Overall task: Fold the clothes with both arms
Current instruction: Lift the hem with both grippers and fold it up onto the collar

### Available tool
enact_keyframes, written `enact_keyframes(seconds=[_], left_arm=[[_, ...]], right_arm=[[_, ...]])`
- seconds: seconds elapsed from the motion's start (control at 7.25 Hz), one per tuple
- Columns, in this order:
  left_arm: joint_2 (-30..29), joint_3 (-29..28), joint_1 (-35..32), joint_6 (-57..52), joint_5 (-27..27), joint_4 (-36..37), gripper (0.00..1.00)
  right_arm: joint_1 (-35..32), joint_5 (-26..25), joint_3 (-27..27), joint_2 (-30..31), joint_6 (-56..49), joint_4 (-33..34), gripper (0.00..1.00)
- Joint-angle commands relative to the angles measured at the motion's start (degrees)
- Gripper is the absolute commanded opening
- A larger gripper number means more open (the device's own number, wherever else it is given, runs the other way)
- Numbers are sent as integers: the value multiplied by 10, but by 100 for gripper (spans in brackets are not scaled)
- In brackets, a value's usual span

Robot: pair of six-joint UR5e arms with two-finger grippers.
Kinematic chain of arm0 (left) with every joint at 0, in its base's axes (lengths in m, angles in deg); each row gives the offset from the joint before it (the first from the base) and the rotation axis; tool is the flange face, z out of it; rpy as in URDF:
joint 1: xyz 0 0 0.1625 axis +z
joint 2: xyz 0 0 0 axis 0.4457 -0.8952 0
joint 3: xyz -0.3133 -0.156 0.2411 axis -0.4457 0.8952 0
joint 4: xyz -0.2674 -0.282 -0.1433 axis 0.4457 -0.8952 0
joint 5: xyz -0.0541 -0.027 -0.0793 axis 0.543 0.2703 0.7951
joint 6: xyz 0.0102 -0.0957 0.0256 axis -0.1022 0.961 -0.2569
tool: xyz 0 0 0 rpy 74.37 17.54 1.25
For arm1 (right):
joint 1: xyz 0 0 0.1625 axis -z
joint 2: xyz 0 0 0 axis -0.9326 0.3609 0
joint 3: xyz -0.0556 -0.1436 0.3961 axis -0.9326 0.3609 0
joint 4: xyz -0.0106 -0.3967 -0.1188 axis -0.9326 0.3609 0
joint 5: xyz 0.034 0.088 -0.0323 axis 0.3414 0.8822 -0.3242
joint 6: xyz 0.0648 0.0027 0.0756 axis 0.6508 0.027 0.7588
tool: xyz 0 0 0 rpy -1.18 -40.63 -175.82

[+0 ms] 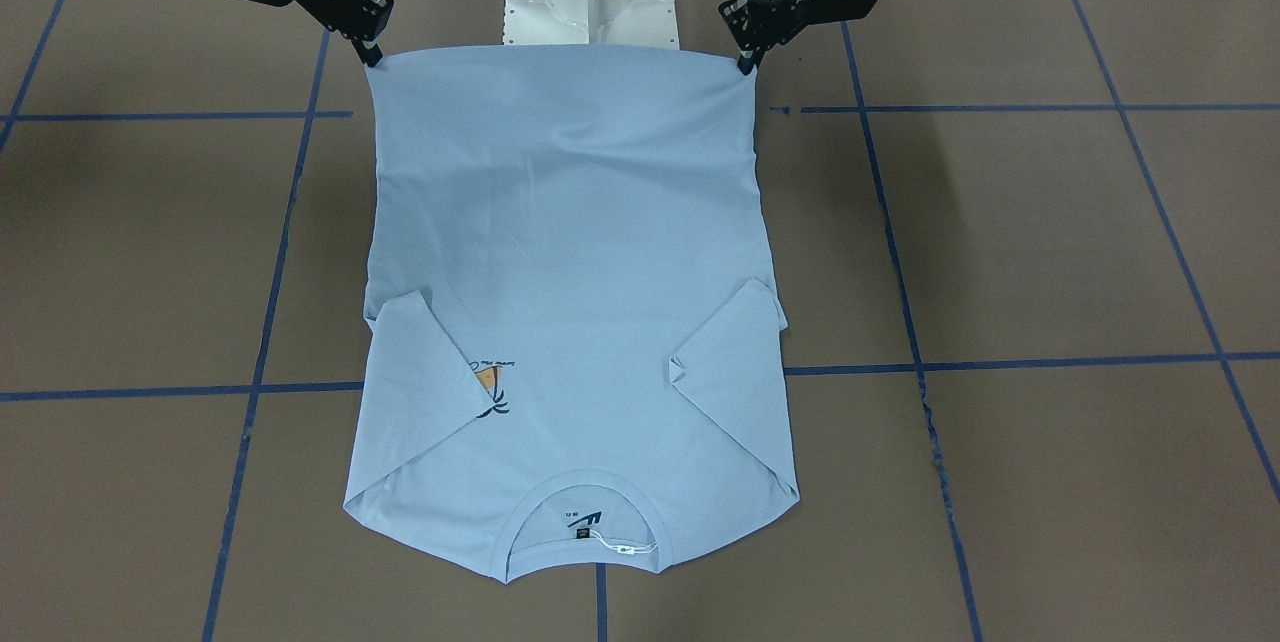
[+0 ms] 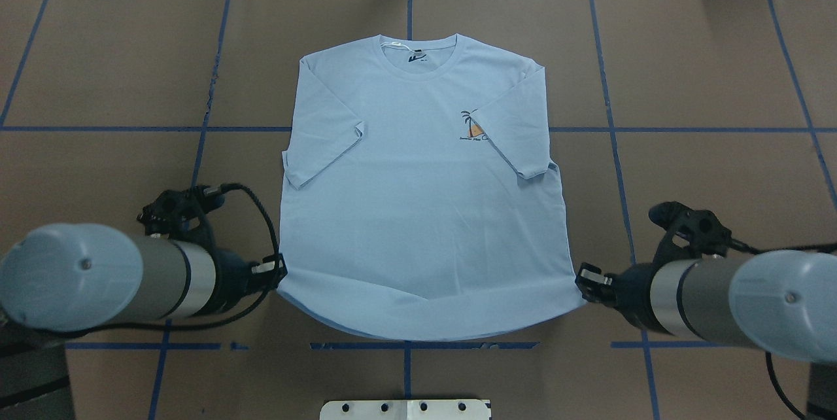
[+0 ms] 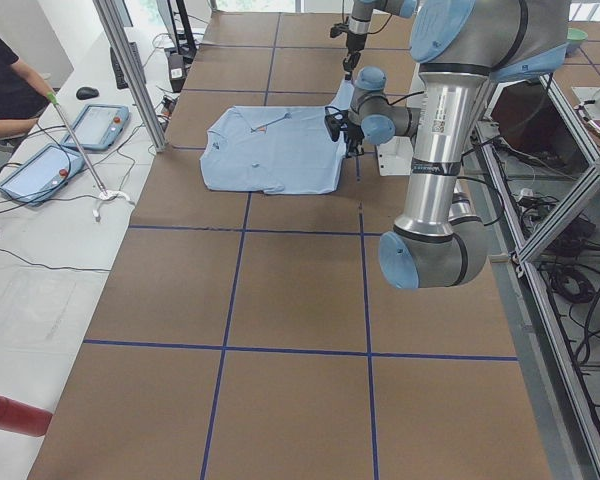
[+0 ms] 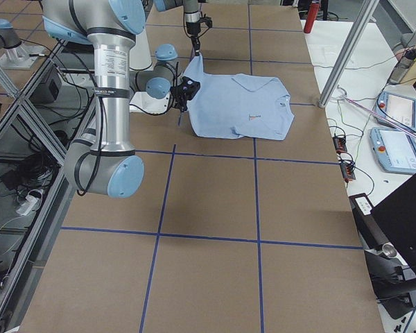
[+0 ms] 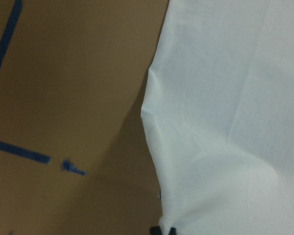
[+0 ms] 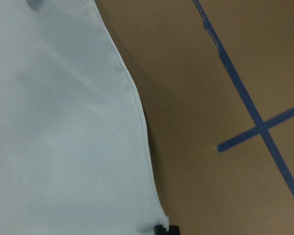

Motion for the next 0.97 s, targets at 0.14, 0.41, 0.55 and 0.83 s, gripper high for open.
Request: enact_keyframes(seconds=[0.14,0.41,0.55,0.83], left_arm=[[-108,-129,-126,-106,-18,-6,0],[-153,-295,-155,-113,-54,-142,0],[-166,-384,-169,-121,-81,-220,0],[-214,-495,-192,-156,-85,-294,0]], right_arm=[[-181,65,197,-160,-159,2,0],[-235,65,341,-259,-205,-3,0],[-266,65,411,-308,-237,-3,0],[-282,63,601,-398,-274,-65,0]])
